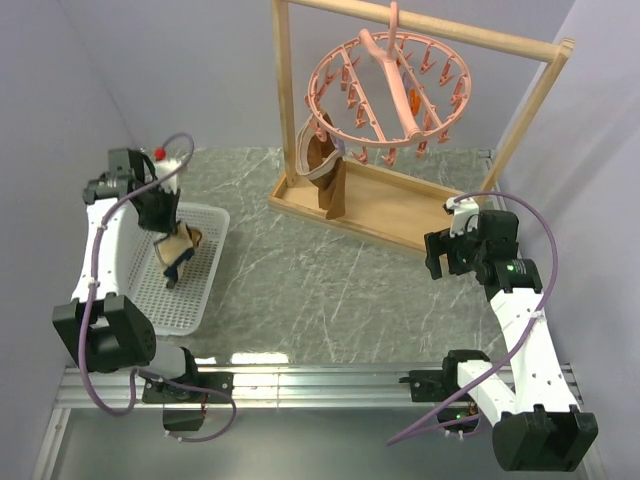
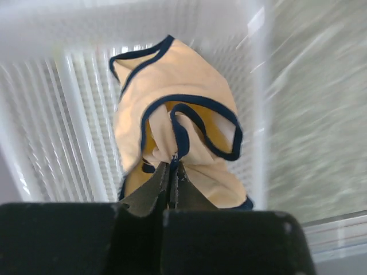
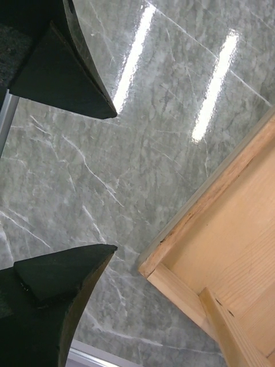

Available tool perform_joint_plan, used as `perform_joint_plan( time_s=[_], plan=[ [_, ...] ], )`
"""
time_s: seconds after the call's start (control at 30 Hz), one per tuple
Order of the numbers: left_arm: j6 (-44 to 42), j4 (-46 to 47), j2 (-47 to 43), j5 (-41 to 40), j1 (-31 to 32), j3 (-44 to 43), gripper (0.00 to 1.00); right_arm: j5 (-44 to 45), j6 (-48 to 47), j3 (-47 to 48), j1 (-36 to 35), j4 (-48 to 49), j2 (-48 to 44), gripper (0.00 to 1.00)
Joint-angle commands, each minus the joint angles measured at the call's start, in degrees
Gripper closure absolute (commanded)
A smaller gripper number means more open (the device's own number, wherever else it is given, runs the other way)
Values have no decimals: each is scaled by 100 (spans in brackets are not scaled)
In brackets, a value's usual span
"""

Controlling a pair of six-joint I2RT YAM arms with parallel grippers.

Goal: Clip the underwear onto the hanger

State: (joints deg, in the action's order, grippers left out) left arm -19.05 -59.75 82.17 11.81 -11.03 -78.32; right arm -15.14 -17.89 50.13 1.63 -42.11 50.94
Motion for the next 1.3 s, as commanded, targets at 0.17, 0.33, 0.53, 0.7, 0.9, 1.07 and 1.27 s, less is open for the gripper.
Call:
perform_joint_plan(
  time_s=[0.17,0.33,0.53,0.7,0.9,1.07,1.27],
  plan=[
    [788,-556,-473,2253,522,-1914,100,-393,14,498,-31,-96,206,4],
    [929,76,-1185,3520,899,-1503,100,-560,-65,603,-48,-166,232,4],
    [754,604,-1511,3240,2129,-125,100,-929,-311,735,-49,-455,417,5],
    [394,1411,-1372,2940,3272,1116,100,-1184,-496,797,-128,-649,628,8],
    [112,1746,-212,3160,4301,1215,98,-1281,-707,700,-136,-737,698,15],
    [515,2151,974,3950,4319,311,98,-1466,-760,542,-312,-667,716,24],
    [640,2720,1294,3962,4153,395,87,-1466,-611,489,-646,-623,874,35]
  ],
)
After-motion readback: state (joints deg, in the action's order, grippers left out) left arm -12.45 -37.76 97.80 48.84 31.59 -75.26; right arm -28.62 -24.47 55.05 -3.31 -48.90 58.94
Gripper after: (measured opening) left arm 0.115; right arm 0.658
